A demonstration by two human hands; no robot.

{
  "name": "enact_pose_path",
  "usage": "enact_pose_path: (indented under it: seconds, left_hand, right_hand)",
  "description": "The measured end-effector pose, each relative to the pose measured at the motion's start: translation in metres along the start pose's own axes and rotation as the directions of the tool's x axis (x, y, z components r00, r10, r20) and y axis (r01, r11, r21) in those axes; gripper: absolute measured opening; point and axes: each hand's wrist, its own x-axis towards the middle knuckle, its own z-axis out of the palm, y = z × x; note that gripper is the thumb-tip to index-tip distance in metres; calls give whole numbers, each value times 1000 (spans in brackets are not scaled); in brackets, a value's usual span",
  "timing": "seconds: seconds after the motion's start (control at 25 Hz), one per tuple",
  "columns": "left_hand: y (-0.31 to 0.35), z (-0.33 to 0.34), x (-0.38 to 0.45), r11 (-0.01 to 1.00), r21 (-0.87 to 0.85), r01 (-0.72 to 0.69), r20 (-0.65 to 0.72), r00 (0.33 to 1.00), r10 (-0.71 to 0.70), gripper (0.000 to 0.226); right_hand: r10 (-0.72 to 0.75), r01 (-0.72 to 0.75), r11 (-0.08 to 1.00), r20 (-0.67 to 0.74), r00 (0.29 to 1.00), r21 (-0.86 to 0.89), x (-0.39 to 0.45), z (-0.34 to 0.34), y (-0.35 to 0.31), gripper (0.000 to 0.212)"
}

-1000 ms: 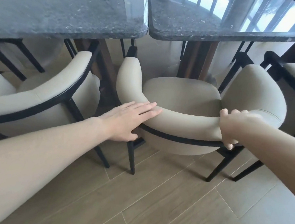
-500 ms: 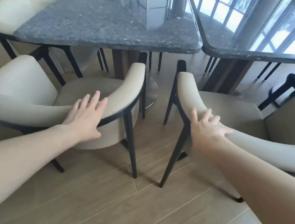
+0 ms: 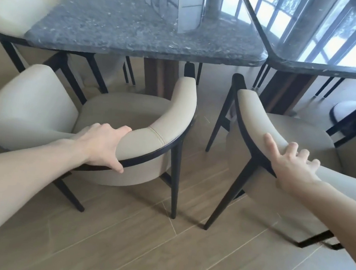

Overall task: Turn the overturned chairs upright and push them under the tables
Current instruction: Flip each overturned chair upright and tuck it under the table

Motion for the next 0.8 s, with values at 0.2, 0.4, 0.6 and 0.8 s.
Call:
enact_pose_path:
  seconds: [0.2,0.4,0.6,0.8]
  left_hand:
    - [1,-2,-5,998,-60,-3,10,1000,4,97]
    - [3,4,-19,999,-33,-9,19,1000,9,101]
    - [8,4,-17,1000,-27,-11,12,1000,11,107]
    - [7,-1,-14,1000,0,-13,37,999,13,103]
  right_hand:
    - [-12,12,1000,-5,1000,17,-2,0,2,107]
    - [-22,22,1000,-29,999,21,-3,2,1,105]
    - [-14,14,1000,-23,1000,23,-2,3,0,105]
    - [-10,10,1000,-43,999,-2,1,5,1,106]
